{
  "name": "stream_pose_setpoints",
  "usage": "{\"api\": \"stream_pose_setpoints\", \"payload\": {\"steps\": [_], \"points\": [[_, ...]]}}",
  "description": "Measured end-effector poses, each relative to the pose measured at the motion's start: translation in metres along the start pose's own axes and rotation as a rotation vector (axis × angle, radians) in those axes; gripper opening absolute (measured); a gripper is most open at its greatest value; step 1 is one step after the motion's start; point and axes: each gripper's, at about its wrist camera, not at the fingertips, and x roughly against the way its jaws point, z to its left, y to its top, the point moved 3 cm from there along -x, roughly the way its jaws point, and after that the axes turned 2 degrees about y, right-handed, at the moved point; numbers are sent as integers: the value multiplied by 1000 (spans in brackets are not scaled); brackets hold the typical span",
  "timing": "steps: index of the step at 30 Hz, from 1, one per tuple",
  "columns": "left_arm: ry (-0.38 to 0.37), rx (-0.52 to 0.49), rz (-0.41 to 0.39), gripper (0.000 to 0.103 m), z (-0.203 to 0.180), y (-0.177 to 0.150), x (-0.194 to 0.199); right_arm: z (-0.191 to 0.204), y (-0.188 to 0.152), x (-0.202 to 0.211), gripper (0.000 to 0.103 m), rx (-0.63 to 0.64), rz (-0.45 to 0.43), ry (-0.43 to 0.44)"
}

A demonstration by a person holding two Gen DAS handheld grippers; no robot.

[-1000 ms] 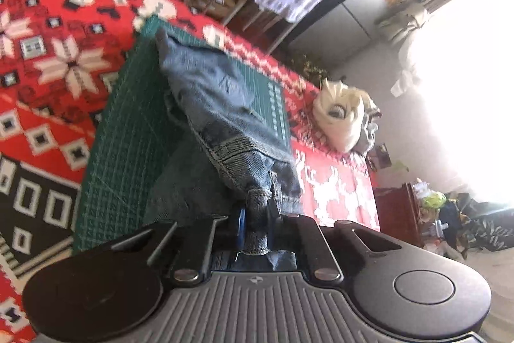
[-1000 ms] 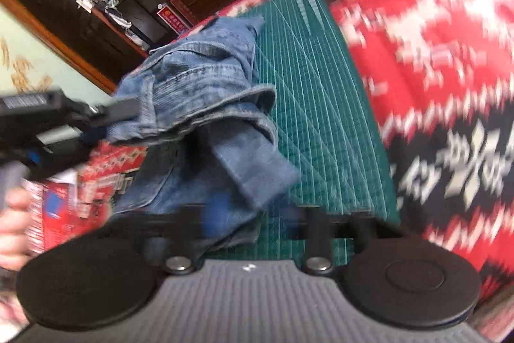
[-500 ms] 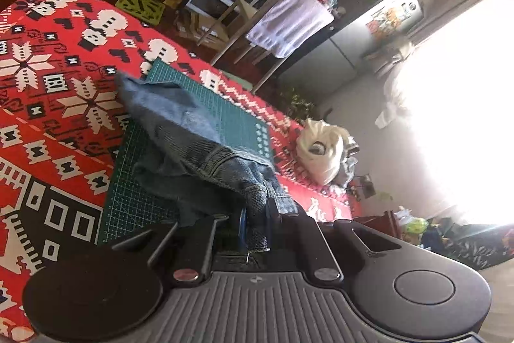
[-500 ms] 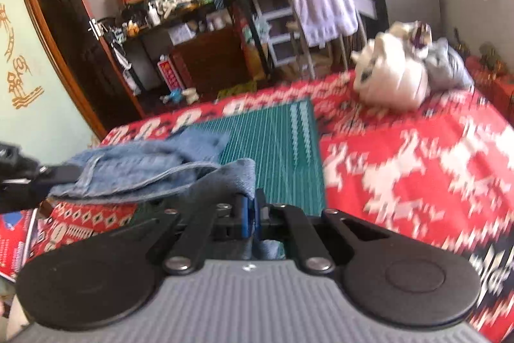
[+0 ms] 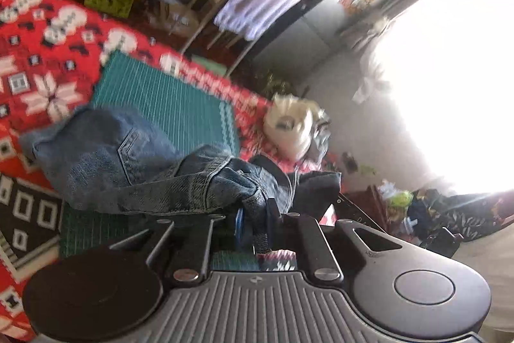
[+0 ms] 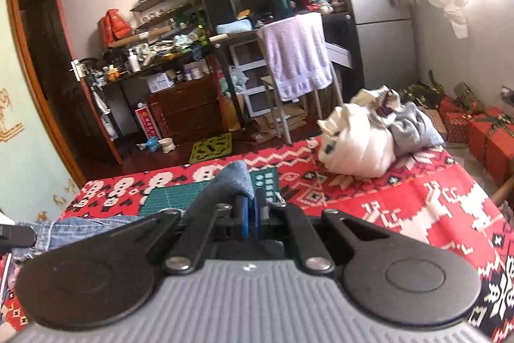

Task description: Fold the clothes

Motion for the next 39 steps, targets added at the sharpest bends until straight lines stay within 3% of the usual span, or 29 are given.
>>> {"api": "stream_pose_setpoints", "payload": {"steps": [3, 11, 17, 22, 25, 27, 35, 39], "points": [[18, 23, 39, 13, 9, -5, -14, -5, -17, -2, 4, -5, 35, 5], [55, -15, 64, 41, 12, -16, -24, -1, -68, 9, 5, 49, 190, 108], [91, -63, 73, 46, 15, -28, -24, 6, -102, 19, 5, 85, 305, 141], [147, -158, 39, 46, 13, -37, -15, 5, -114, 16, 6, 70, 361, 145], [202, -224, 5, 58, 14, -41, -7, 3, -121, 6, 6, 62, 423, 135], [221, -262, -27, 59, 14, -42, 0, 1, -126, -1, 7, 56, 466, 130], [300, -316, -75, 59, 34, -44, 13, 4, -121, 6, 15, 73, 472, 146], [382, -456, -96, 68, 30, -54, 5, 8, -113, 16, 27, 90, 465, 156]]}}
